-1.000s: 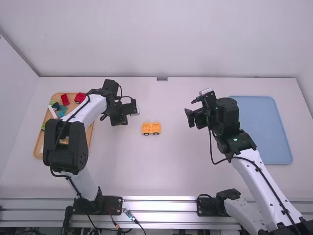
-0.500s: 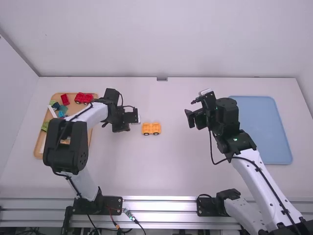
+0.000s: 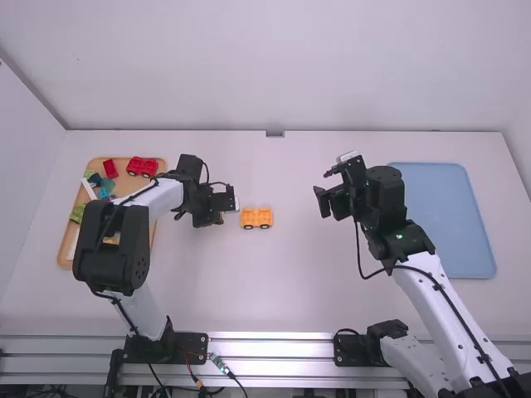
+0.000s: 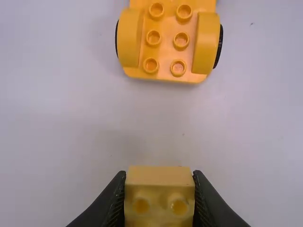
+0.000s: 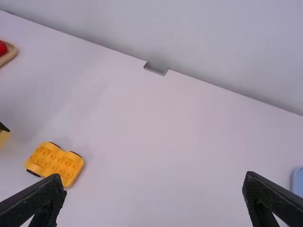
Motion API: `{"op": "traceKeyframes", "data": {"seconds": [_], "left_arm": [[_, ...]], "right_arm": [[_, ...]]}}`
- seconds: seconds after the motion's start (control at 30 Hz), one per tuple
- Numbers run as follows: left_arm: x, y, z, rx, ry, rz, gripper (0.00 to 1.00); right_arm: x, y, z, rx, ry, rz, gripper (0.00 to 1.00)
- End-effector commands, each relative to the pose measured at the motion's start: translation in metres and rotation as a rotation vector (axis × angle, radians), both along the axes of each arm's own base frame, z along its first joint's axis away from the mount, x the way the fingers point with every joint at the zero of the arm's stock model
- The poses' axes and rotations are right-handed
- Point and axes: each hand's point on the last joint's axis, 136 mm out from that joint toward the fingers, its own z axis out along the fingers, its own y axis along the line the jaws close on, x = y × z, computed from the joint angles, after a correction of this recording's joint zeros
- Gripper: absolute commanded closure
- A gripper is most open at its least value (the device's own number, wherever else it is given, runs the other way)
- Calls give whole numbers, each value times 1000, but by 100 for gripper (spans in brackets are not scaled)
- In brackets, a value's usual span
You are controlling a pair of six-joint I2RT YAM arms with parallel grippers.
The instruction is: Assemble lego blocks to make yellow taxi
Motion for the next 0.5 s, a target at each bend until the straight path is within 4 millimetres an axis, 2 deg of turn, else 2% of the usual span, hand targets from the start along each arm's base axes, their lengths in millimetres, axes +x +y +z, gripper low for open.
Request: {"op": "traceKeyframes", "data": {"seconds": [0.0, 0.13, 0.37, 0.47], "left_arm": [[-3, -4, 0, -27, 16, 4, 96], [-4, -4, -1, -29, 26, 14, 98], [-6, -3, -23, -24, 91, 33, 98], [-7, -3, -25, -25, 110, 32, 98]], "right_arm": [[2, 1, 19, 16, -43, 1, 1], [1, 1, 19, 17, -43, 3, 1], [1, 1, 18, 14, -37, 1, 1], [0, 1, 16, 13, -30, 3, 1]]}}
